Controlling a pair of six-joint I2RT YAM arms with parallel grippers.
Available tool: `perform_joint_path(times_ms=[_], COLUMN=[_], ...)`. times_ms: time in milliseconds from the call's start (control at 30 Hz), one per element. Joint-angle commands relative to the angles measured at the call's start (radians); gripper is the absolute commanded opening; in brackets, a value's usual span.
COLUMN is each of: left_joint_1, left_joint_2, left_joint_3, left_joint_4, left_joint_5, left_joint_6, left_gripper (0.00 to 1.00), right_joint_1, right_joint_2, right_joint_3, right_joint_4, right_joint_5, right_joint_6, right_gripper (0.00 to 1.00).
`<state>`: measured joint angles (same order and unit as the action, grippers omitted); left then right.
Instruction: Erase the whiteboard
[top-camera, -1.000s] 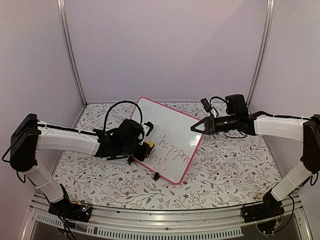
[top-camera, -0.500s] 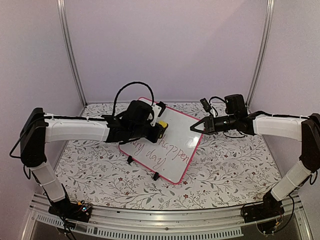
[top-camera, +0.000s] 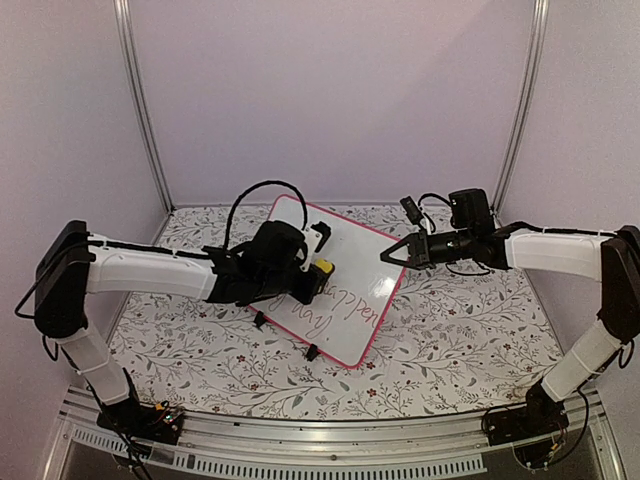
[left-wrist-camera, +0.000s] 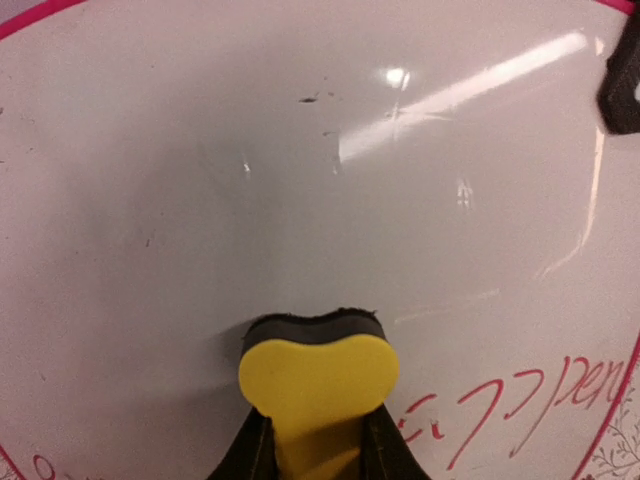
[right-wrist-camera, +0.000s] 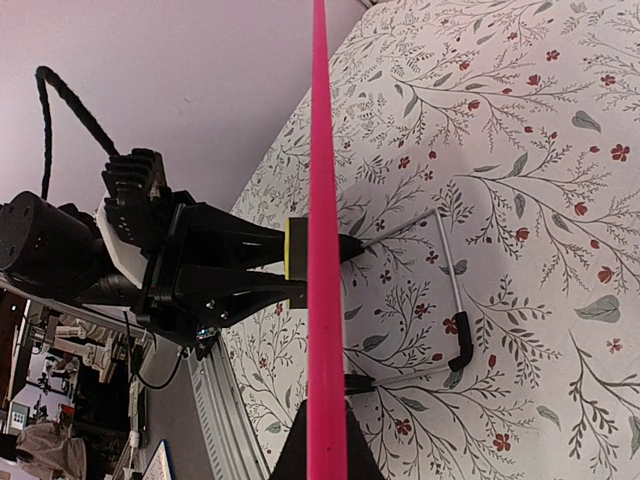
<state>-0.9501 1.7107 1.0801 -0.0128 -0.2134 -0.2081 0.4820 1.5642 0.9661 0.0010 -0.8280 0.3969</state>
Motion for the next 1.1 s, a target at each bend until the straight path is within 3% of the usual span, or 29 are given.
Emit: perform_joint_path(times_ms=[0, 567, 1067], left_joint_1=[-0.024, -0.027, -0.032], left_joint_2=[0.031, -0.073, 0.048], left_joint_3=[-0.081, -0.247, 0.065], left_joint_4=[-0.145, -0.179, -0.126], left_joint_5=[0.009, 0.003, 0.005], left_joint_6=[-0.021, -0.099, 0.008], left_gripper=[0.00, 0.00, 0.00], right_joint_1=[0.066, 0.066, 0.066], right_joint_2=[0.076, 0.068, 0.065], right_joint_3=[-0.050, -0.052, -0.059], right_joint_4=[-0.169, -0.174, -0.166], right_joint_5=[-0.013, -0.013, -0.008], right_joint_6=[-0.084, -0.084, -0.082], right_gripper=[0.00, 0.00, 0.00])
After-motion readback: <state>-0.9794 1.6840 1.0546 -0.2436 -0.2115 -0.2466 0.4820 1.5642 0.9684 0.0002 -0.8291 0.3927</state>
